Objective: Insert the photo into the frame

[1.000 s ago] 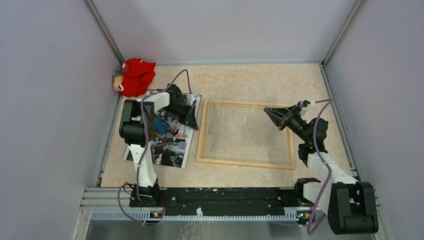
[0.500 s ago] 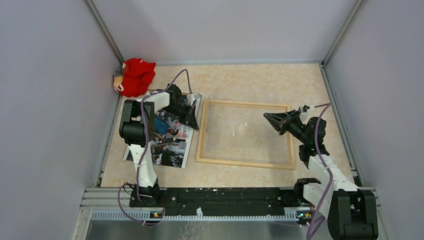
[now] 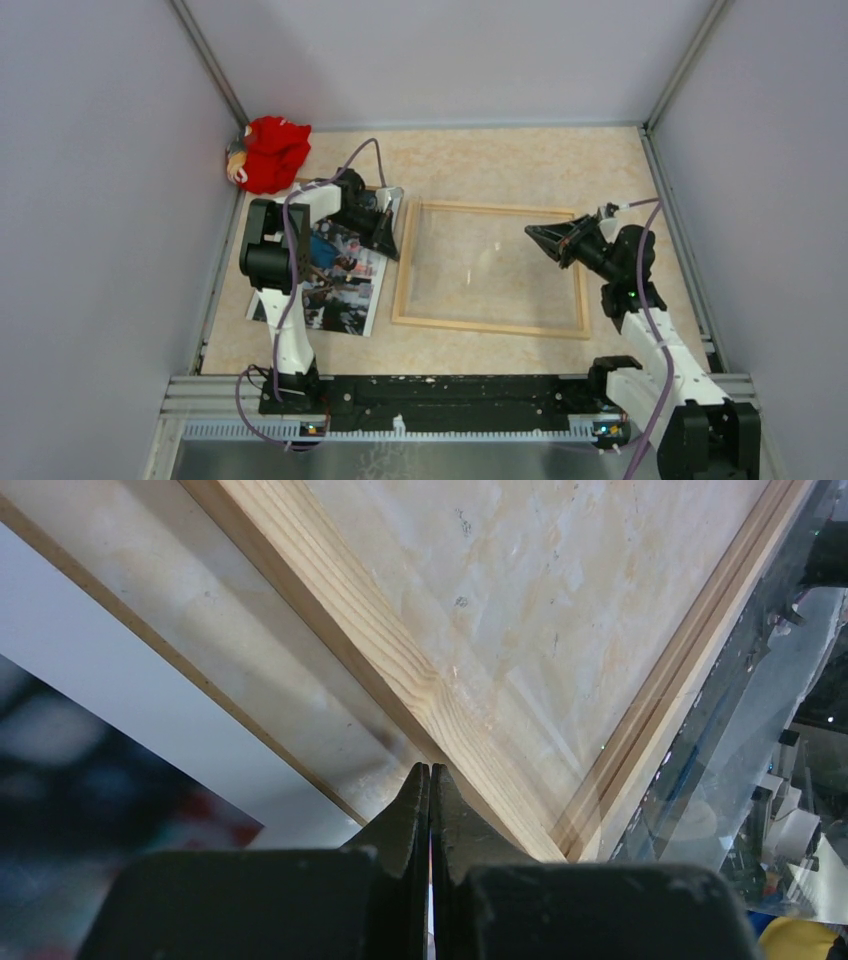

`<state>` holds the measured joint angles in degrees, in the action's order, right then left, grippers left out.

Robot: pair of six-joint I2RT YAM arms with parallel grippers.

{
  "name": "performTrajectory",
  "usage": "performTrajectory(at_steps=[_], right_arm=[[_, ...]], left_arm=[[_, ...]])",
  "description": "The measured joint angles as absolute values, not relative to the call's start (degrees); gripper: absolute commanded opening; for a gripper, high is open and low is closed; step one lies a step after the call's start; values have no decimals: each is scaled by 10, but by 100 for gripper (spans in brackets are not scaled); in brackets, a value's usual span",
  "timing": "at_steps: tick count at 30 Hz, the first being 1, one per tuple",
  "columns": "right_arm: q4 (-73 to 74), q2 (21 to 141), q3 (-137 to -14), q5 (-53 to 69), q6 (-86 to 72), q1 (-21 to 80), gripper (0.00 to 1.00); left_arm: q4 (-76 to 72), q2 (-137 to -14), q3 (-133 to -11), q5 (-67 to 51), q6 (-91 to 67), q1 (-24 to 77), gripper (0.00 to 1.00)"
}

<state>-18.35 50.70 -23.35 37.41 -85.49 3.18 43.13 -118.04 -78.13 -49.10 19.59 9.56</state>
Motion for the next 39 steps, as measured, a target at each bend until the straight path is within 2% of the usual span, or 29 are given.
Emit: performTrajectory(at_steps=[14,21,25,35,37,39], right_arm=[[59,449,-260,369,-714,0,0],[213,449,-366,309,-567,-25,0],[224,483,-401,291,-511,-25,0],[235,535,-398,284,-476,-34,0],[241,540,-399,277,-467,-36,7],[243,543,-399,272,-462,-36,8]], left_arm=[[426,-1181,-778,-491,196,95,0],[423,-1188,-778,-497,196,95,0],[420,-1188,-778,-500,196,95,0],[415,-1192,-778,-501,194,97,0],[413,-1192,-777,-501,194,97,0],[410,-1192,-775,-501,194,98,0]])
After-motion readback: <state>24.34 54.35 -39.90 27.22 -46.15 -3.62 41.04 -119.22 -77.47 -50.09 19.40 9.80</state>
